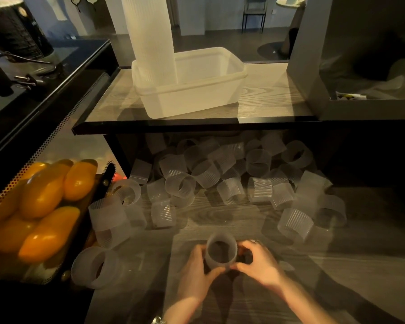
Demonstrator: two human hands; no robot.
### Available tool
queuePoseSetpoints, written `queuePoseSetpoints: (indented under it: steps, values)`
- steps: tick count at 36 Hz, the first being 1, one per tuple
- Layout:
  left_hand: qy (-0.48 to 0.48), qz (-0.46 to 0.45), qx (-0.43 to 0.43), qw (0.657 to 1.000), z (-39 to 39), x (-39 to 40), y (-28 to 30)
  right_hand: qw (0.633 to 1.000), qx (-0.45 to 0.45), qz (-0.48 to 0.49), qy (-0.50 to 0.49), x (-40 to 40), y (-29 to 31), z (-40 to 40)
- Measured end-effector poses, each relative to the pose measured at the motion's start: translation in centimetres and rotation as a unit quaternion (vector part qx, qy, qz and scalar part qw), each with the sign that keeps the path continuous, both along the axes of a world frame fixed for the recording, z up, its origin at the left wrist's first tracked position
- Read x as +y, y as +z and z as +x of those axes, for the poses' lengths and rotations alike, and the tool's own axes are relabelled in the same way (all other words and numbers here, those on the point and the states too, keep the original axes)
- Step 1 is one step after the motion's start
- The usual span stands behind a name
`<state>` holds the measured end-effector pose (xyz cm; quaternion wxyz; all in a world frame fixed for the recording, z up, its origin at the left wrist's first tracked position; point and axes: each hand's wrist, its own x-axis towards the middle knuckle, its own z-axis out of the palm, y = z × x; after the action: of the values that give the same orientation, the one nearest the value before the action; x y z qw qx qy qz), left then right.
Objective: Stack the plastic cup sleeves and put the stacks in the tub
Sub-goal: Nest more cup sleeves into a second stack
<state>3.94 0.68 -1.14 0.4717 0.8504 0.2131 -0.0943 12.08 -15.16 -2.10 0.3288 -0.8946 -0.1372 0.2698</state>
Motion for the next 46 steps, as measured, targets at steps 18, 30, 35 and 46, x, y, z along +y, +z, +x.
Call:
queuePoseSetpoints:
  steps: [18, 30, 35, 46]
  values:
    - [0.152, -0.185, -0.078, 0.968, 0.3, 4.1, -1.6, 0.995, -0.067, 0.048, 0.051, 4.9, 4.9, 4.1]
    - [0.321, -0.344, -0.071, 0.88, 2.5, 8.7, -0.7, 0.978, -0.084, 0.058, 0.183, 15.6, 5.5, 4.8]
    - [0.359, -0.385, -0.064, 0.848, 3.0, 9.5, -0.8, 0.971, -0.053, 0.007, 0.232, 17.7, 5.1, 5.3]
    - [0.379, -0.393, -0.097, 0.832, 2.9, 9.9, -1.3, 0.967, -0.059, -0.007, 0.248, 16.7, 4.1, 5.6]
